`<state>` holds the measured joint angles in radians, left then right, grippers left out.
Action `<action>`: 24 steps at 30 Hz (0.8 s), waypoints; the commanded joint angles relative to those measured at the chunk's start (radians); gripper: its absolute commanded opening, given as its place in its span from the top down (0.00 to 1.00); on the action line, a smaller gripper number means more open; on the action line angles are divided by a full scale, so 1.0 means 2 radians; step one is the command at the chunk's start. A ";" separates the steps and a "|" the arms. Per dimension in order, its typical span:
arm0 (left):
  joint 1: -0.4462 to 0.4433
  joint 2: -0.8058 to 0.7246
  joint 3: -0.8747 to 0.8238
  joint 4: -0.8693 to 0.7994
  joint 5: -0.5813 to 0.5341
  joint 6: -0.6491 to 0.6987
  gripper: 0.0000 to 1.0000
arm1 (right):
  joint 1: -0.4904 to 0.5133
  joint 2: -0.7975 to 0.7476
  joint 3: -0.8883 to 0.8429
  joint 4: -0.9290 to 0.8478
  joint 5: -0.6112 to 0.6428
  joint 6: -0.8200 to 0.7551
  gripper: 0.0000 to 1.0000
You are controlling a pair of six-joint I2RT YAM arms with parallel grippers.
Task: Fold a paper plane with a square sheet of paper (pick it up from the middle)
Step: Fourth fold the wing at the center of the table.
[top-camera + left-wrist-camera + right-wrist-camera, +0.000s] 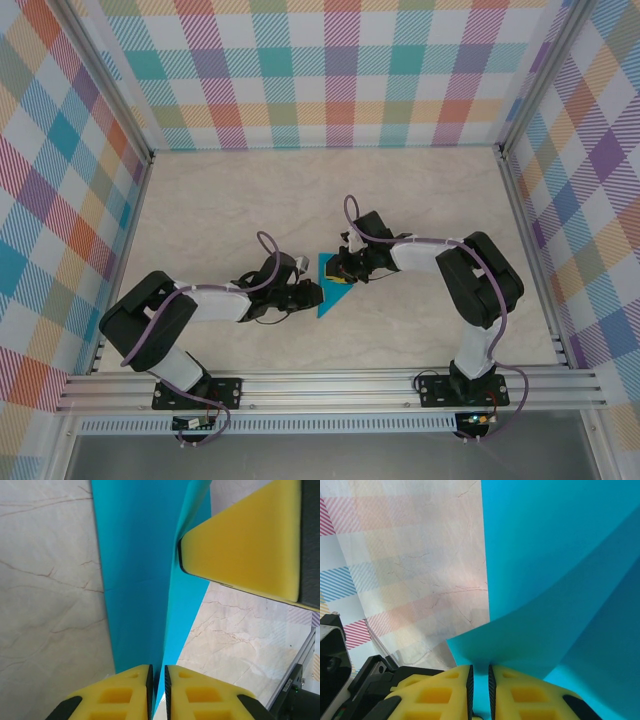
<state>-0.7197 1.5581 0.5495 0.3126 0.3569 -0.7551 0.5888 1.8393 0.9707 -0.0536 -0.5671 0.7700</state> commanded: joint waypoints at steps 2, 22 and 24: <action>-0.005 0.004 0.013 -0.013 0.005 0.009 0.87 | -0.001 0.000 -0.001 -0.004 -0.012 -0.011 0.82; -0.006 0.030 -0.019 0.026 -0.009 -0.031 1.00 | -0.001 -0.009 -0.001 -0.018 -0.007 -0.020 0.82; -0.006 0.032 -0.017 0.025 -0.007 -0.027 1.00 | -0.001 -0.009 -0.001 -0.019 -0.009 -0.019 0.82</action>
<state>-0.7197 1.5982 0.5137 0.3698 0.3462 -0.8043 0.5888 1.8393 0.9707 -0.0700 -0.5735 0.7605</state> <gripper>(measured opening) 0.048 0.180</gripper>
